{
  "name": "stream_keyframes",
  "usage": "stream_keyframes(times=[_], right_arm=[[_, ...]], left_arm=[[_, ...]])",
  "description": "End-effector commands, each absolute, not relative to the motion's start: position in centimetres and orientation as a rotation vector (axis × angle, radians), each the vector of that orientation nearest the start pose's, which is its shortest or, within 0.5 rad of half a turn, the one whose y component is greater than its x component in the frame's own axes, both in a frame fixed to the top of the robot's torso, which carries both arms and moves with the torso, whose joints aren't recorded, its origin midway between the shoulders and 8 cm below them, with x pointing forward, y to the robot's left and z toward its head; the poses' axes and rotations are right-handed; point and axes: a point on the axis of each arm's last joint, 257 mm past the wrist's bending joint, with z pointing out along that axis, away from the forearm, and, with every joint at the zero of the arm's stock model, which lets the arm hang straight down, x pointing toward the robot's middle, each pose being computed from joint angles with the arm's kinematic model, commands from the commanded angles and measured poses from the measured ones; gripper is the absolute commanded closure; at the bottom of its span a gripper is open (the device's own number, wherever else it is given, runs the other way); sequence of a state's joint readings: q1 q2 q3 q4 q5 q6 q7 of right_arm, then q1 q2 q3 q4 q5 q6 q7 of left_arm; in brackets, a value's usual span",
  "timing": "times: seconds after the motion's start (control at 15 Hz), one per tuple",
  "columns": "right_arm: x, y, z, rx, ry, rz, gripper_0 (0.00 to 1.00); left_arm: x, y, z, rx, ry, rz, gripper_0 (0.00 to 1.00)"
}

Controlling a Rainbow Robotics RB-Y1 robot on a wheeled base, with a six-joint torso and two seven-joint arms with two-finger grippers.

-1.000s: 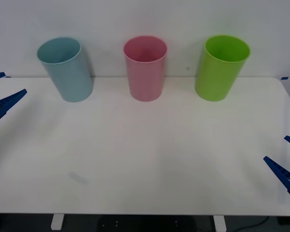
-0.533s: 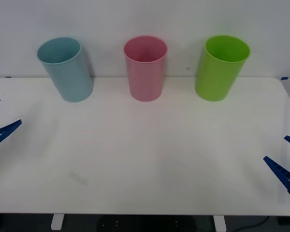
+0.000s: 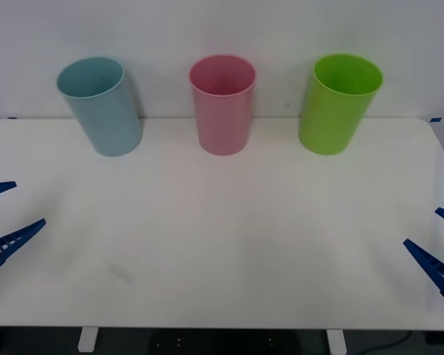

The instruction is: Grasp the object on the table and drop it into the matching bin: aluminum can to the light blue bin, PET bottle to the pink bin.

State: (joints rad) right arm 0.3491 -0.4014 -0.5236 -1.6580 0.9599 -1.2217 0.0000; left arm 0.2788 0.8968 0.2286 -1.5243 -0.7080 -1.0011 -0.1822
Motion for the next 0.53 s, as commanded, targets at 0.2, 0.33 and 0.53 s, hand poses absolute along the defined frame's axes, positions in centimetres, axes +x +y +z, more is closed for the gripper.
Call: stream_keyframes(times=[0.2, 0.33, 0.53], right_arm=[[34.23, -32.97, -16.89, -0.465, 1.441, 0.567, 0.00], [34.23, -32.97, -16.89, -0.465, 1.441, 0.567, 0.00], [34.23, -32.97, -16.89, -0.465, 1.441, 0.567, 0.00]], left_arm=[[38.57, 34.24, -17.55, 0.712, 1.533, -0.479, 0.00], [38.70, 34.09, -17.43, 0.707, 1.527, -0.482, 0.00], [38.74, 34.07, -17.37, 0.704, 1.528, -0.485, 0.00]])
